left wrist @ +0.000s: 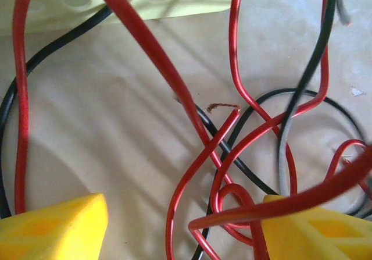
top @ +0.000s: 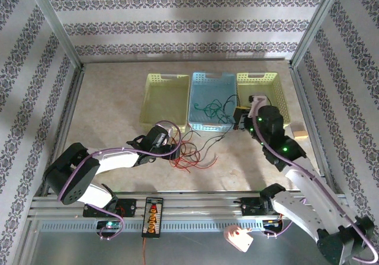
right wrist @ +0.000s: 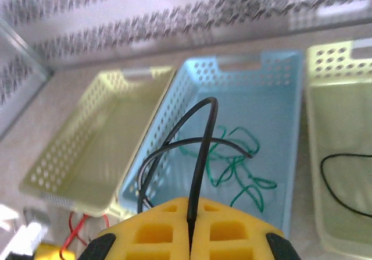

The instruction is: Untangle the cables

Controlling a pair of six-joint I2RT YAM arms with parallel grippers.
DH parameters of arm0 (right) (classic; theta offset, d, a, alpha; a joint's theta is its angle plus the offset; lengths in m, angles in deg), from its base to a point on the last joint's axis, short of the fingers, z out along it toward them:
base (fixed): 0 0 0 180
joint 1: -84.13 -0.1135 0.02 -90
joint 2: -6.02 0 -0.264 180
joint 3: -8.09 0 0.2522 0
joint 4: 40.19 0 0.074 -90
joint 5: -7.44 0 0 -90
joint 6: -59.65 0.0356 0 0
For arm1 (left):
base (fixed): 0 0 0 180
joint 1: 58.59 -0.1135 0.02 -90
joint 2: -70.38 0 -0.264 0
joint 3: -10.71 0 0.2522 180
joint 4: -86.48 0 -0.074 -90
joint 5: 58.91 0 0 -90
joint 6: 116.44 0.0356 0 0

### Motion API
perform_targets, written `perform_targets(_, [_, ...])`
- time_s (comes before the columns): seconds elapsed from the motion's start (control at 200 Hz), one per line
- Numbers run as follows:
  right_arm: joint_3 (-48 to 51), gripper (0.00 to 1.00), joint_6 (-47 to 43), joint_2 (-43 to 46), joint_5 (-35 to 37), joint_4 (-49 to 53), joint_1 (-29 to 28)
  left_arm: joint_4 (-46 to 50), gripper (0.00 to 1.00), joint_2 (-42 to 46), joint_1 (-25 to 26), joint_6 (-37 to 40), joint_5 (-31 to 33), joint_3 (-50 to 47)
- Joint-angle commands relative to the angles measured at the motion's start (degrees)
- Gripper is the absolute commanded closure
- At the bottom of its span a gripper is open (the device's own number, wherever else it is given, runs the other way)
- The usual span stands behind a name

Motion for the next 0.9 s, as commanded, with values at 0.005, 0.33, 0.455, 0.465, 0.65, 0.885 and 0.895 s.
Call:
perform_targets(0.005, [0.99,1.0,5.96,2.33,-5.14,-3.06,4.44,-2.24,0.3,-0.37,1.27,-0.43,-0.6,0.2])
perform_targets(0.33, [1.9,1.0,9.35,1.75,-17.55,-4.66,7.97,-5.72,0.2,4.45,1.54,1.84,-8.75,-0.54])
perform_targets(0.455, [2.91,1.0,11.45,-0.49,-25.67,-7.55,7.89,-4.85,0.17,8.26,1.54,2.93,-11.86,0.4])
perform_targets(0.465, [2.92,1.0,11.62,-0.73,-26.55,-7.88,7.89,-4.66,0.17,8.59,1.54,3.02,-11.81,0.56])
perform_targets(0.65, [1.32,1.0,15.0,-4.27,-38.42,-13.86,7.54,-3.55,0.15,11.24,1.54,4.05,-10.42,1.76])
perform_targets(0.885, [-5.34,1.0,21.28,-7.27,-50.9,-20.64,7.57,-3.98,0.15,9.81,1.54,3.79,-10.66,2.51])
perform_targets(0.895, [-5.75,1.0,21.38,-7.39,-51.31,-20.64,7.61,-4.07,0.15,9.7,1.54,3.74,-10.66,2.45])
